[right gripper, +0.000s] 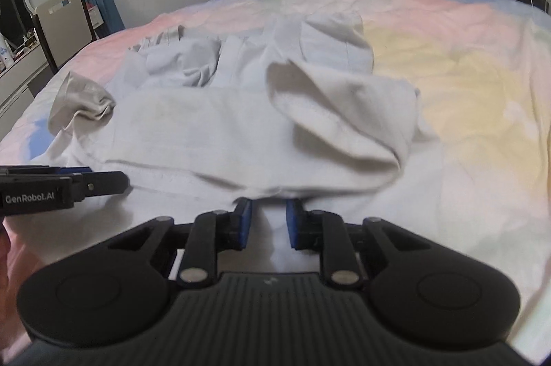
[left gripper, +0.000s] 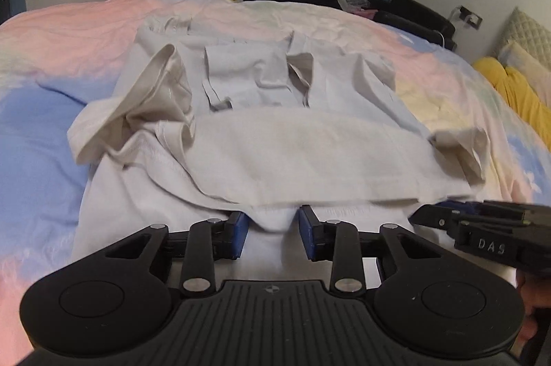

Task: Fold clothes
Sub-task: 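Fold the hem toward the collar with both grippers and release, then raise both grippers above the folded shirt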

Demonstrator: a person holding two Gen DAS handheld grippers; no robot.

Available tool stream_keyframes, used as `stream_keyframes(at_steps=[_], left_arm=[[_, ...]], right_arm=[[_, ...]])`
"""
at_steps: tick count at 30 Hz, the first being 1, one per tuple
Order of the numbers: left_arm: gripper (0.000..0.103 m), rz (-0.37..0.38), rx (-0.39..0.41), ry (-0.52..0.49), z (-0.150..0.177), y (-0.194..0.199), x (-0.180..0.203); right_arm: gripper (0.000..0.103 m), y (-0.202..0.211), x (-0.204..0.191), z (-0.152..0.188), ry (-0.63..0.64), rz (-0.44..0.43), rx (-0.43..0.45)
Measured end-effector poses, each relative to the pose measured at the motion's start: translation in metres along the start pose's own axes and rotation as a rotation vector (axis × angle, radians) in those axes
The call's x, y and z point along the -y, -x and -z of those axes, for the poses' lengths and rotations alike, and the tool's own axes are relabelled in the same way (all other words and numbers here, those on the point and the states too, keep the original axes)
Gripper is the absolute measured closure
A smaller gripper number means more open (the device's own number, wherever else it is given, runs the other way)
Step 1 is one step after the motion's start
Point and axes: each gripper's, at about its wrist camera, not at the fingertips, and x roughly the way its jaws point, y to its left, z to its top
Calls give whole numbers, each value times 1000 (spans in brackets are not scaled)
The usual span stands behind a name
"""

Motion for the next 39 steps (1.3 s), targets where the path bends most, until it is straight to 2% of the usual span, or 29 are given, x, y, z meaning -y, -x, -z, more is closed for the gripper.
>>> stream_keyframes(at_steps=[5,8,11,14,16,20,25,29,31,32,39], left_arm=[[65,-12,120,-14,-22,-7,-9],[65,-14,202,21,-34,-1,-19],[60,-39,276,27,-42,11,-25],[56,-27,324,39,-44,24,-28],[54,2,328,36,-42,28,-25],[50,28,294,-30,-32,28,-11],[49,20,219,-31,-15,22,-3],[49,1,220,-70,-4,37,5],[36,0,234,-83,0,51,9],[33,2,249,-93,3,59,13],[21,12,315,-133,21,111,29]], right_arm=[[81,-17,7,-19,-12,-9,93],[81,-9,9,-29,-2,-8,160],[81,-16,16,-40,29,13,217],[80,-17,25,-50,16,11,262],[78,-10,28,-54,1,19,293],[69,12,20,-49,-1,16,297],[69,40,10,-43,-2,13,299],[69,62,1,-38,-2,10,300],[68,73,-3,-35,-2,8,301],[68,79,-5,-34,-2,7,301],[59,118,-20,-25,-3,2,303]])
